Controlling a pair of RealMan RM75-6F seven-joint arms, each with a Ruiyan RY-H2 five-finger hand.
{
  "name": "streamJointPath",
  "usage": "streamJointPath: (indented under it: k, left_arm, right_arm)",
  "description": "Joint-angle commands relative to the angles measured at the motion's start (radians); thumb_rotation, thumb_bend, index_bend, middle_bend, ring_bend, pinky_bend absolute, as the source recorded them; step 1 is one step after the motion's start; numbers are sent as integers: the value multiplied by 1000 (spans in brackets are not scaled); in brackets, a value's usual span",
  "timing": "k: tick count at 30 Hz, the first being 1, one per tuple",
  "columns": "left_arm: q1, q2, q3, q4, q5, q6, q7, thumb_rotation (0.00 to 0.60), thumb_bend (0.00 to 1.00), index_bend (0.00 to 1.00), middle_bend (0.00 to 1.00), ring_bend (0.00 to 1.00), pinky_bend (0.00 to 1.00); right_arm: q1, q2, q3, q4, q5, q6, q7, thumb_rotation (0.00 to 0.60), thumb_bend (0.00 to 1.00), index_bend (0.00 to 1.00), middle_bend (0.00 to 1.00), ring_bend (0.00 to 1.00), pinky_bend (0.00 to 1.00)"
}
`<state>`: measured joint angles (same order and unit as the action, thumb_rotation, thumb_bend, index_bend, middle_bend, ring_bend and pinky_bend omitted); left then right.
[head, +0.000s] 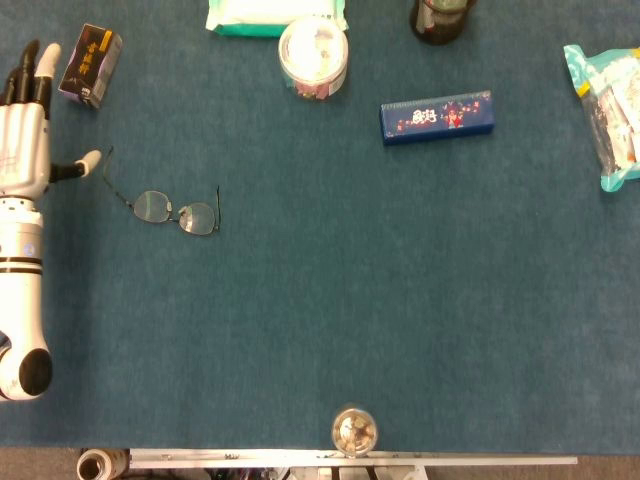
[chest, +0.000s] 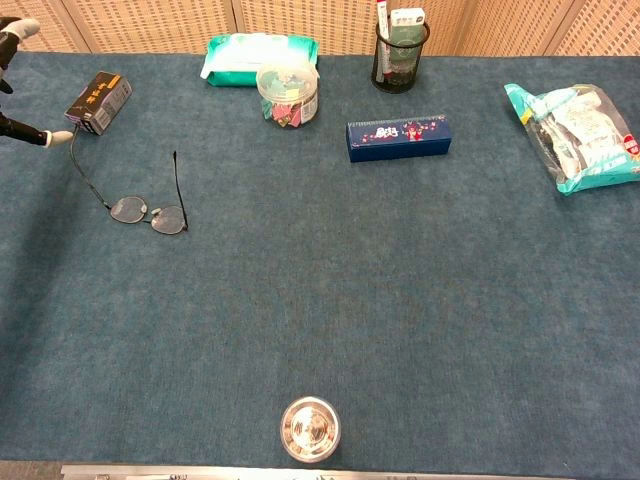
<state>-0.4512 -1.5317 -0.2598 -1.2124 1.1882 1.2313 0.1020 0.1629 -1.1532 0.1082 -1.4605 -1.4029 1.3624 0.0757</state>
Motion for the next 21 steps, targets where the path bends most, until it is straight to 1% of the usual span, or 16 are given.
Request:
streamJointPath:
  k: [1, 5, 10, 21]
  left_arm:
    - [-1, 6, 1, -43, 16, 19, 12, 600, 36, 0, 0, 131, 324]
    - [-4, 19, 7, -104, 30, 30, 35, 600, 36, 0, 0, 131, 324]
    - [-6, 20, 10, -153, 43, 44, 52, 600, 36, 0, 0, 131, 324]
    - [-31, -8, 6, -133, 26, 17, 64, 600, 36, 0, 0, 131, 324]
  right_arm:
    - [0, -1, -1, 1, -1, -1, 2, 600, 221, 435, 390, 342, 579]
    - [-1, -1, -1, 2, -5, 3, 7, 600, 221, 435, 390, 342, 579]
    - [-5, 0, -2, 1, -7, 8, 10, 600, 221, 435, 390, 342, 579]
    - [-18, 9, -2, 5, -1, 17, 25, 600, 221, 435, 390, 342, 579]
